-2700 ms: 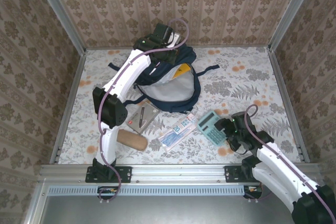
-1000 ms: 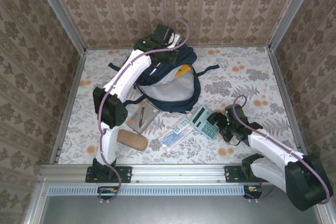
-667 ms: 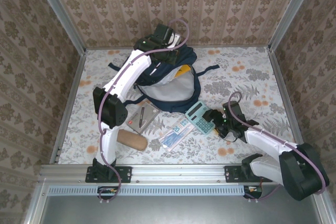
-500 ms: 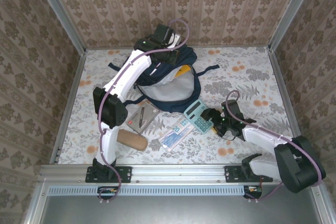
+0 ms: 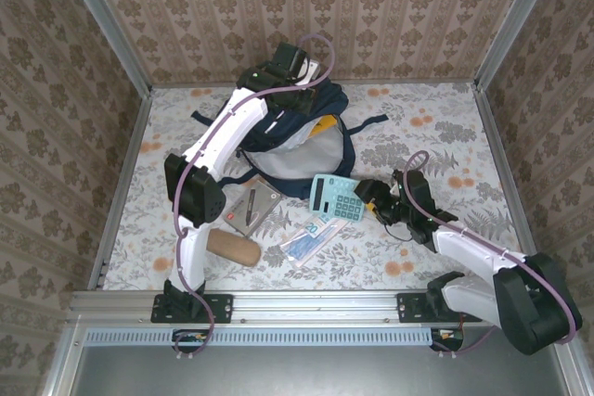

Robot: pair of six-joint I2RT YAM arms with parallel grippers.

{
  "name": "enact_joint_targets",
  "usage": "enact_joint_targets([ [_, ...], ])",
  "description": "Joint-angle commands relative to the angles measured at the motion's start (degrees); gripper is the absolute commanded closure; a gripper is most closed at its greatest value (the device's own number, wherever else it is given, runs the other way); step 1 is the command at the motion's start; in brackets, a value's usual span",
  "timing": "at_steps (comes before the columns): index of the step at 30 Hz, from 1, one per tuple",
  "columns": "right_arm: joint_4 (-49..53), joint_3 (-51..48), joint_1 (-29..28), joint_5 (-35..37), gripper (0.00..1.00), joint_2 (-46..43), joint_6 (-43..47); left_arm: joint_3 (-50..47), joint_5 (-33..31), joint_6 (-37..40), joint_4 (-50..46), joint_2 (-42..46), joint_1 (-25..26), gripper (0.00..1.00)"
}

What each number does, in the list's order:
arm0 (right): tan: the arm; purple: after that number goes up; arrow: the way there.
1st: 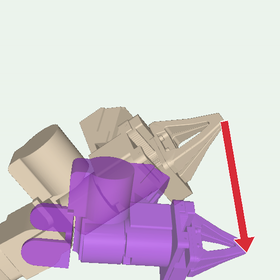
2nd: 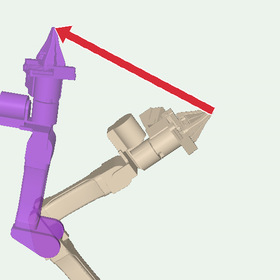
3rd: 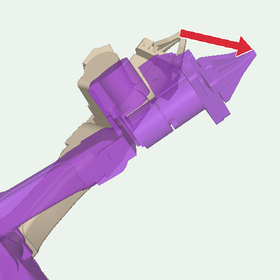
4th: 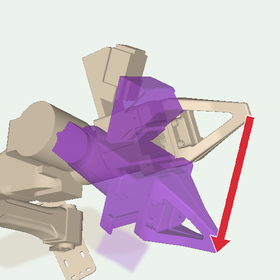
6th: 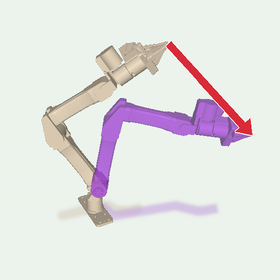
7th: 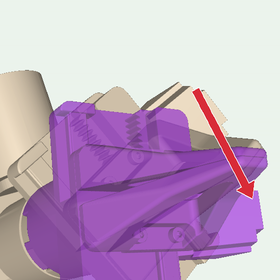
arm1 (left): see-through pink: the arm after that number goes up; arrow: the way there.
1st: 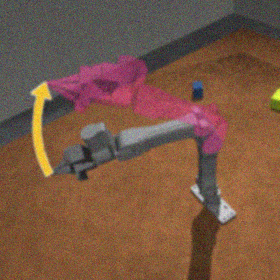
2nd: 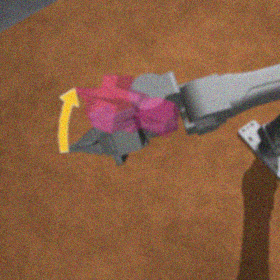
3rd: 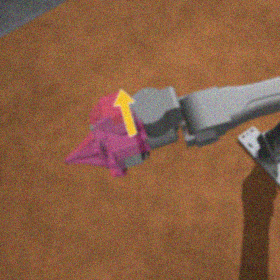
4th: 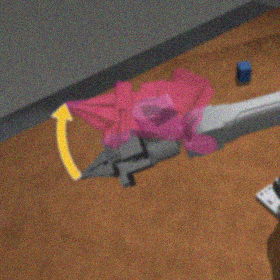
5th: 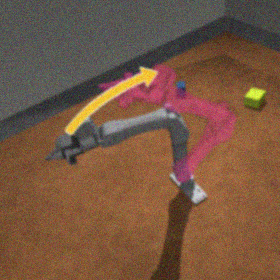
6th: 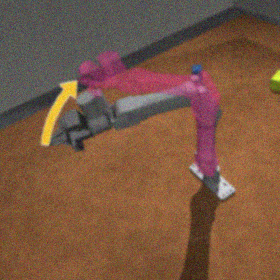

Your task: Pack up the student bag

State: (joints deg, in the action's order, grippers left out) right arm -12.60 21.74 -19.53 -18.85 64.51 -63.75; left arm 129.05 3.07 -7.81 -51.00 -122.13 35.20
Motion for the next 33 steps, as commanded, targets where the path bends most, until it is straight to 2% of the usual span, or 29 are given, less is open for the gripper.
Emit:
enact_joint_targets([
  [1,-2.6,-0.3,0.2,-2.1,0.32,2.2,1.4,0.3,1.3,-1.6,2.9,2.5,0.3,1.00],
  [9,1.8,3.3,0.2,-3.9,0.27,7.2,8.1,-0.6,1.5,-1.6,3.1,3.2,0.4,1.00],
  [13,2.8,3.4,1.3,-5.4,0.33,6.9,12.7,-0.9,1.4,-1.7,3.2,3.4,0.4,1.00],
  [17,-1.5,1.6,2.7,-9.8,0.36,7.3,14.0,-0.9,1.5,-1.8,3.3,3.3,0.5,1.00],
  [21,-3.0,2.2,3.1,-14.4,0.46,10.7,16.6,-0.9,1.5,-1.9,3.3,3.2,0.6,1.00],
  [24,-4.5,2.4,3.4,-15.8,0.58,12.1,16.7,-0.8,1.5,-1.9,3.2,3.2,0.6,1.00],
  [25,-4.5,2.4,3.4,-15.8,0.58,12.1,16.5,-0.8,1.4,-1.9,3.1,3.3,0.6,1.00],
  [28,-3.9,2.2,3.4,-15.6,0.59,10.4,16.4,-0.9,1.2,-1.8,2.9,3.4,0.6,1.00],
  [31,-1.9,2.1,3.4,-15.1,0.74,7.3,16.4,-0.9,1.1,-1.8,3.1,3.5,0.6,1.00],
  [33,-0.5,1.9,3.5,-14.7,0.75,5.0,16.2,-0.8,1.1,-1.9,3.1,3.5,0.6,1.00],
])
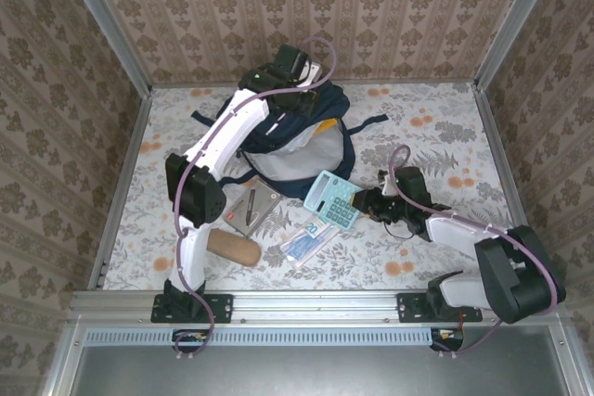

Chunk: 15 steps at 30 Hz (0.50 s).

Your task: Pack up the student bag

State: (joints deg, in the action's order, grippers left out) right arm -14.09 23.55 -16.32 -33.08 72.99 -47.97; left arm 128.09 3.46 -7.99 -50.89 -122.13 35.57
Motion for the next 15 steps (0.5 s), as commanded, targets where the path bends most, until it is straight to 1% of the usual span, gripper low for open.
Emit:
enact_joint_targets([
  [1,1.7,-0.1,0.4,0.0,0.76,-4.9,0.2,0.1,0.9,-1.6,3.1,3.5,0.2,1.00],
  [3,2.8,-0.7,0.4,0.7,0.79,-7.6,-0.2,0.1,1.0,-1.8,3.2,3.4,0.2,1.00],
  [8,3.8,-1.8,0.8,0.6,0.80,-12.3,-2.3,0.4,1.0,-1.6,3.3,3.4,0.2,1.00],
  [13,1.2,-1.7,1.5,-0.5,0.80,-14.0,-5.6,0.5,0.9,-1.5,3.2,3.5,0.2,1.00],
  [15,-0.1,-1.4,1.9,-1.1,0.83,-14.0,-7.0,0.5,0.9,-1.5,3.1,3.6,0.2,1.00],
])
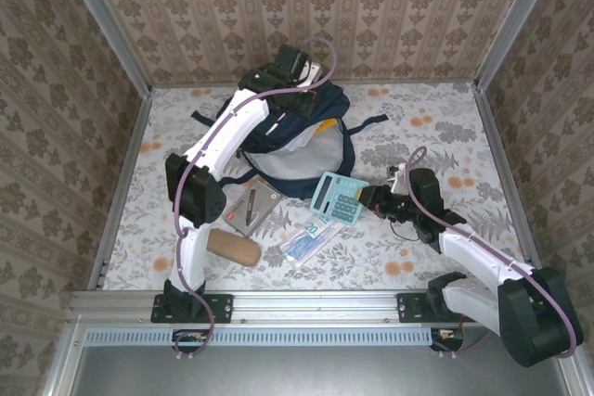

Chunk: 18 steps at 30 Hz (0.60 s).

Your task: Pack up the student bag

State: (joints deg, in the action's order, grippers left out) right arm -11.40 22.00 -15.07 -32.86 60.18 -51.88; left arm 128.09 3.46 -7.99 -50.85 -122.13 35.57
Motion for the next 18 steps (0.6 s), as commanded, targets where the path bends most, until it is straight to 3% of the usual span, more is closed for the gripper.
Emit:
enact_joint_targets([
  [1,-3.8,0.5,0.9,-1.7,0.83,-1.1,-4.0,0.5,0.8,-1.5,3.0,3.7,0.2,1.00],
  [10,-7.2,6.5,1.7,-1.9,0.81,-0.1,-8.2,0.4,1.1,-1.9,3.1,4.2,0.2,1.00],
  [18,-17.5,13.2,1.6,-0.3,0.76,13.7,-14.2,-0.2,1.3,-2.4,3.5,5.0,0.2,1.00],
])
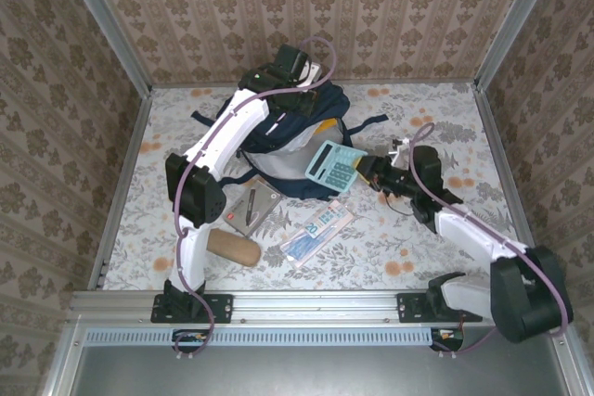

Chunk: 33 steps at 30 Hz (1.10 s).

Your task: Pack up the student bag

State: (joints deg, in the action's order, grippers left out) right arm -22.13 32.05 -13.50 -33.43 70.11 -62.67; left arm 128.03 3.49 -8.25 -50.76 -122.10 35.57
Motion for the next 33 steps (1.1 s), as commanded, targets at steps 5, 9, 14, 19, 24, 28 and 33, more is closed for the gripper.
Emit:
enact_joint_targets([
  [5,-9.1,8.5,-1.1,4.4,0.72,14.3,-7.0,-1.3,1.4,-2.5,4.0,5.5,0.3,1.00],
  [9,-13.1,11.9,-2.5,6.9,0.73,22.7,-12.0,-1.7,1.6,-2.7,4.3,5.5,0.4,1.00],
  [14,-18.2,15.4,-5.2,7.9,0.74,31.9,-17.7,-1.8,1.5,-2.5,4.1,5.4,0.3,1.00],
  [19,-16.0,16.2,-7.1,8.1,0.71,33.5,-16.5,-2.1,1.4,-2.3,4.0,5.5,0.3,1.00],
  [24,-7.5,16.9,-7.4,7.1,0.56,31.7,-13.6,-2.1,1.9,-2.6,4.1,5.1,0.3,1.00],
  [28,8.0,17.6,-7.9,8.0,0.34,26.4,-7.9,-2.3,1.8,-2.6,4.2,5.1,0.3,1.00],
  [33,20.3,16.9,-7.9,10.2,0.33,18.4,-0.5,-2.5,1.8,-2.6,4.2,5.3,0.3,1.00],
])
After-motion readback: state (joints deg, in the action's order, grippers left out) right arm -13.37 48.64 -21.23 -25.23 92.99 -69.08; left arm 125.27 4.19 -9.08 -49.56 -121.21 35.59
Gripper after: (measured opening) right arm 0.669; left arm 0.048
